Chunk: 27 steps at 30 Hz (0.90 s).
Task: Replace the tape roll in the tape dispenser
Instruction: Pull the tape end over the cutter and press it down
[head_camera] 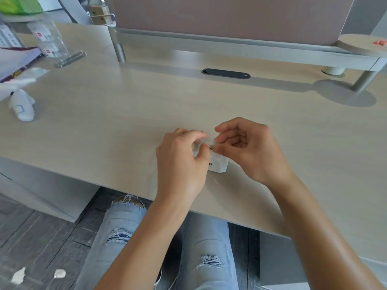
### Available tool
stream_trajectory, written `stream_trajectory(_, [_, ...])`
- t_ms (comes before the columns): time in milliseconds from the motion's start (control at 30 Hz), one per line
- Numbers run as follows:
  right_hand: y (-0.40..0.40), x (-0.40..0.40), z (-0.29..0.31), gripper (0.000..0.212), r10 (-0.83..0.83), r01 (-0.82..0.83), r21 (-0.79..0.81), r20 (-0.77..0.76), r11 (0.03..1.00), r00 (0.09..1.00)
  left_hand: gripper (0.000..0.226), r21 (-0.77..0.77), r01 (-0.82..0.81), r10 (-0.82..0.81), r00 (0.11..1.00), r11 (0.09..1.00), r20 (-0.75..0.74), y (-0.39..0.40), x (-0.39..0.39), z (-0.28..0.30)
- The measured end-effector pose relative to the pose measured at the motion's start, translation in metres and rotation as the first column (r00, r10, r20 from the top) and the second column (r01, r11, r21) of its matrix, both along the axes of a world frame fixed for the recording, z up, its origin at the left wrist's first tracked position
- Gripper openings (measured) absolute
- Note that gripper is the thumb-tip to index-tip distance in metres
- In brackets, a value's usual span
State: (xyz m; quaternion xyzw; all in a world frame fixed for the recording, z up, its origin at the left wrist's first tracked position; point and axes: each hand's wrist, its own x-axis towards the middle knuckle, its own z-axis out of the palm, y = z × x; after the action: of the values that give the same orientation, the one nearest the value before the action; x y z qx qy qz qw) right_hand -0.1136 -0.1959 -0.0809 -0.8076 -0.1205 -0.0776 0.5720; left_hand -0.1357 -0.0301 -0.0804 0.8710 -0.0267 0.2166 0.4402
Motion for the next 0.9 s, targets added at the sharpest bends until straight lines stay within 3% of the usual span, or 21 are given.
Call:
stream_trajectory(100, [-0.001,0.001,-0.002,0.027,0.002,-0.002,0.008,0.002,1.0,1.0,0.031,0.042,0.005,-0.003,0.998,0.999,-0.059,0.0,0.007,0.007])
stream_trajectory(200, [-0.001,0.001,-0.002,0.027,0.005,-0.005,0.014,-0.003,1.0,1.0,0.019,0.058,0.014,-0.008,0.994,0.998,-0.108,0.0,0.013,0.011])
stream_trajectory(333, [-0.002,0.002,-0.003,0.028,0.006,-0.006,0.019,-0.002,1.0,1.0,0.013,0.066,-0.009,0.015,0.995,0.998,-0.094,0.001,0.013,0.013])
stream_trajectory(567, [-0.002,0.0,-0.001,0.028,-0.008,0.008,-0.004,0.001,1.0,1.0,0.014,0.077,-0.011,0.02,0.993,0.997,-0.116,0.001,0.013,0.02])
stream_trajectory(900, [0.001,0.0,0.0,0.027,-0.028,0.028,-0.053,0.0,0.998,1.0,0.015,0.226,-0.008,0.058,0.974,0.974,-0.218,-0.001,0.017,0.04])
